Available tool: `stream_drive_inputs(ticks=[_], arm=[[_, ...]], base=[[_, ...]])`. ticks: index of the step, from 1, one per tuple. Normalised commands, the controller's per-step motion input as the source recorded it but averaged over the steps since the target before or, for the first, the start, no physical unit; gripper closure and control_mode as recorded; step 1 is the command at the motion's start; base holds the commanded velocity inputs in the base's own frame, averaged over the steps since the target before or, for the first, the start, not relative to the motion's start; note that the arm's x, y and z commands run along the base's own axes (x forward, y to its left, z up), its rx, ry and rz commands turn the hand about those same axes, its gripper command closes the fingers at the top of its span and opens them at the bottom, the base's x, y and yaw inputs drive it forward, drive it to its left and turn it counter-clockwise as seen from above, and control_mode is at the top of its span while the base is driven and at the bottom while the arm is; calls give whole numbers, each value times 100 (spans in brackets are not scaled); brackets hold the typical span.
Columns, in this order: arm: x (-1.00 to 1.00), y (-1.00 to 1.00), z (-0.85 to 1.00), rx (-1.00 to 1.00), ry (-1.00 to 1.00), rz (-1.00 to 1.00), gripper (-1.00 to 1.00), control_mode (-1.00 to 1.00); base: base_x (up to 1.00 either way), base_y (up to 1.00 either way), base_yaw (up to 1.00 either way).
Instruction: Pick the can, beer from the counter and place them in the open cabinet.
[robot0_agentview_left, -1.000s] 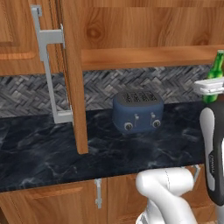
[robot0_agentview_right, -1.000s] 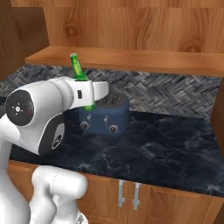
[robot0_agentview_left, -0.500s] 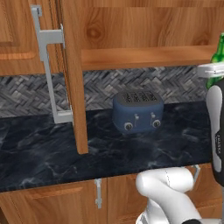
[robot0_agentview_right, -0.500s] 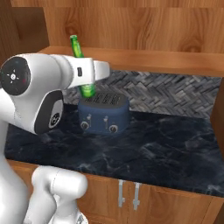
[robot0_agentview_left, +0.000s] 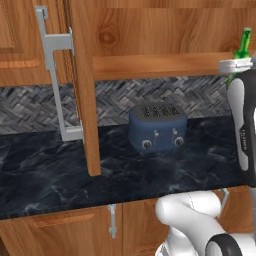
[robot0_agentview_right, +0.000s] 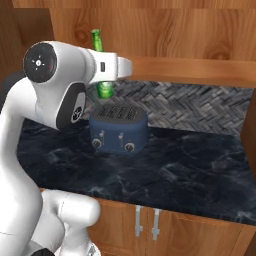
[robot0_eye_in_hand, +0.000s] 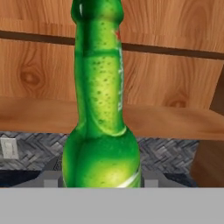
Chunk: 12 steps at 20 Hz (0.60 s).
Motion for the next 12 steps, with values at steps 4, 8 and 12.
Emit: stream_drive_inputs(ticks=[4,8,12], arm=[[58,-10,0,2,0,-2,100,-100],[66,-13,0,2,0,0,100,-100],[62,-13,0,1,0,0,100,-100]], base=[[0,0,0],[0,0,0],[0,0,0]])
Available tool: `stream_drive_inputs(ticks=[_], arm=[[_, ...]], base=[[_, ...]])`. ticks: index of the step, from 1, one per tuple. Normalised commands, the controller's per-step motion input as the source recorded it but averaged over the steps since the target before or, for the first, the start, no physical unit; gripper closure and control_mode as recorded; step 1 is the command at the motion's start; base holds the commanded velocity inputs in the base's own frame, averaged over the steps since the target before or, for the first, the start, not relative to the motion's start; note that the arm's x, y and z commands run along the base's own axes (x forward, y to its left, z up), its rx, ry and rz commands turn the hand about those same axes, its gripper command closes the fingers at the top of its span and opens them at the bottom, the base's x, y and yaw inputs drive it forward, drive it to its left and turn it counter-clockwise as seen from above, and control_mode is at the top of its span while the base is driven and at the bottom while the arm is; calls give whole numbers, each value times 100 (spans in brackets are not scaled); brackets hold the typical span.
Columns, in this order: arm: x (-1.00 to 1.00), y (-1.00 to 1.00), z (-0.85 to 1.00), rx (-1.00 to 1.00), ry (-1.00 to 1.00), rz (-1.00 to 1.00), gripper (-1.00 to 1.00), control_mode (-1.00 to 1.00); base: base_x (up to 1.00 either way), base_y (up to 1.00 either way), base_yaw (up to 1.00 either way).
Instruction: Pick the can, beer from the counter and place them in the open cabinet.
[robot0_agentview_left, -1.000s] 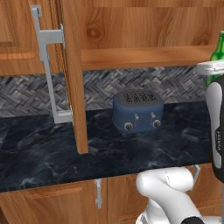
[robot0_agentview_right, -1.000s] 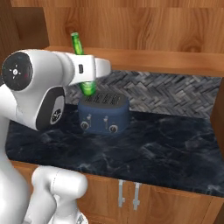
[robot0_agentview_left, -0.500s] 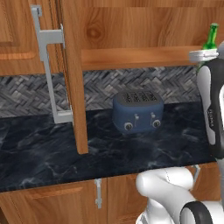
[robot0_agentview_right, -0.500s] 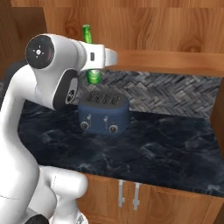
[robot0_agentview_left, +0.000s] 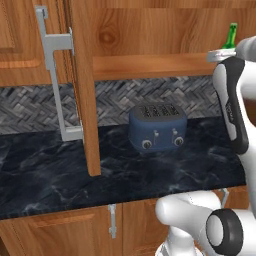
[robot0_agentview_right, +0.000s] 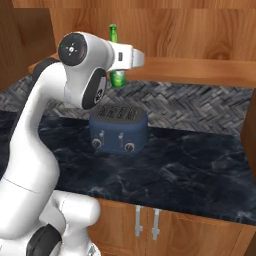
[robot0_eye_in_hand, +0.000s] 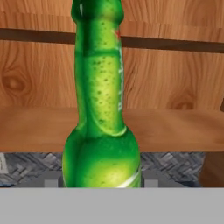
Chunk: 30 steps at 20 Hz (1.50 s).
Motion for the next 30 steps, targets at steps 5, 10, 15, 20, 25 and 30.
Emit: stream_drive_inputs(ticks=[5,10,15,20,25,30], arm=[[61,-1,0,0,0,0,100,-100],[61,0,0,0,0,0,100,-100],[64,0,-3,0,0,0,100,-100],[52,0,-12,0,0,0,100,-100],[33,0,-29,1,0,0,100,-100],[27,0,-24,1,0,0,100,-100]], base=[[0,0,0],[0,0,0],[0,0,0],[0,0,0],[0,0,0],[0,0,0]])
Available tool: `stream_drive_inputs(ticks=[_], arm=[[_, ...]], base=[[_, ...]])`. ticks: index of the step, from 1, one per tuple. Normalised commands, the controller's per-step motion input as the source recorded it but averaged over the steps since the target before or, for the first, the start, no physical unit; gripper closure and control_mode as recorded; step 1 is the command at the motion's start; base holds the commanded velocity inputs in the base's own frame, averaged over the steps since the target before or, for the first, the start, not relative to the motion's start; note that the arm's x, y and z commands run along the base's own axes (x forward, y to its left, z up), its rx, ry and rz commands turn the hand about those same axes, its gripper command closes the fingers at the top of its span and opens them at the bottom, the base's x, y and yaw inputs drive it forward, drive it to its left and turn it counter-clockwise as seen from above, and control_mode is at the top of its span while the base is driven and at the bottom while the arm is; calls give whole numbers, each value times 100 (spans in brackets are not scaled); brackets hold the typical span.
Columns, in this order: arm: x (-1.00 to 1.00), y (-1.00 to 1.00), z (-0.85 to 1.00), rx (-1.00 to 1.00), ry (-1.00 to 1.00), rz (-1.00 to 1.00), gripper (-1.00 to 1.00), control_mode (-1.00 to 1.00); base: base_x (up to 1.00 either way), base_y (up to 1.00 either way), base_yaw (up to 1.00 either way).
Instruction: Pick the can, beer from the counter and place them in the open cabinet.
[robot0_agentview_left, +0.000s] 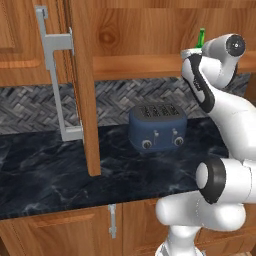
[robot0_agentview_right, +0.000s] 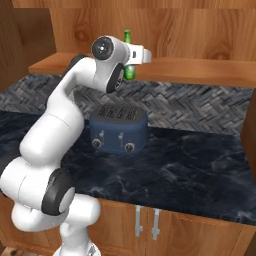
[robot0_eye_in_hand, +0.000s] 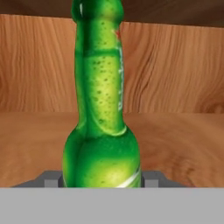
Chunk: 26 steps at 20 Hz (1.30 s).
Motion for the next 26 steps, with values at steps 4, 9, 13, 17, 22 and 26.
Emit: stream_drive_inputs(ticks=[4,9,13,17,22,26], arm=[[41,0,-2,0,0,0,100,-100],[45,0,0,0,0,0,100,-100],[45,0,0,0,0,0,100,-100],[42,0,-3,0,0,0,100,-100],[39,0,-9,0,0,0,100,-100],[34,0,-14,0,0,0,100,-100]], base=[[0,0,0],[0,0,0],[0,0,0],[0,0,0],[0,0,0],[0,0,0]])
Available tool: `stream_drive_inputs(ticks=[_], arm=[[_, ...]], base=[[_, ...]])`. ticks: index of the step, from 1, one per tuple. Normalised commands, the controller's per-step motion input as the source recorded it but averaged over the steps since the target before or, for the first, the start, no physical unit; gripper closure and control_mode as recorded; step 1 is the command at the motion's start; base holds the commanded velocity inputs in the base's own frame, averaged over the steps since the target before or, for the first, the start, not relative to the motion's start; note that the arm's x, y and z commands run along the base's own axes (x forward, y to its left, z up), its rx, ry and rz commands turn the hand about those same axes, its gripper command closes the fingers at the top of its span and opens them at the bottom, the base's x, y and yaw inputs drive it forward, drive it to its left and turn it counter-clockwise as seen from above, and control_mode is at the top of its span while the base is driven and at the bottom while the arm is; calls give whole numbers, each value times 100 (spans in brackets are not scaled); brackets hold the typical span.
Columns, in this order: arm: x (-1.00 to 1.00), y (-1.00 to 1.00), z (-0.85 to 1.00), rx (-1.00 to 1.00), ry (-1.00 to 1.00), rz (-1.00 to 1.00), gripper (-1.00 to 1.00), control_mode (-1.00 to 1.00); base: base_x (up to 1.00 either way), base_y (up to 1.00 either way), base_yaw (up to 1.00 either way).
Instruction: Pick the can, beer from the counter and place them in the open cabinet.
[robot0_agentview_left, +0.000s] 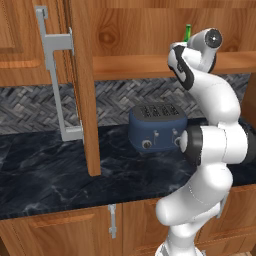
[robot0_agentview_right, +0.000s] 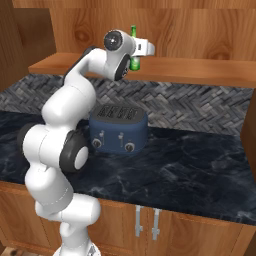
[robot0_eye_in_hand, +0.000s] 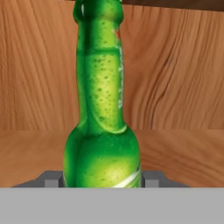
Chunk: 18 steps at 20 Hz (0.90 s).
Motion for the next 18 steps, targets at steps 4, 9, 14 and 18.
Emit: stream_drive_inputs(ticks=[4,9,14,18], arm=[[8,0,-14,0,0,0,100,-100],[0,0,0,0,0,0,-100,-100],[0,0,0,0,0,0,-100,-100],[0,0,0,0,0,0,-100,-100]], base=[[0,0,0],[0,0,0],[0,0,0],[0,0,0]])
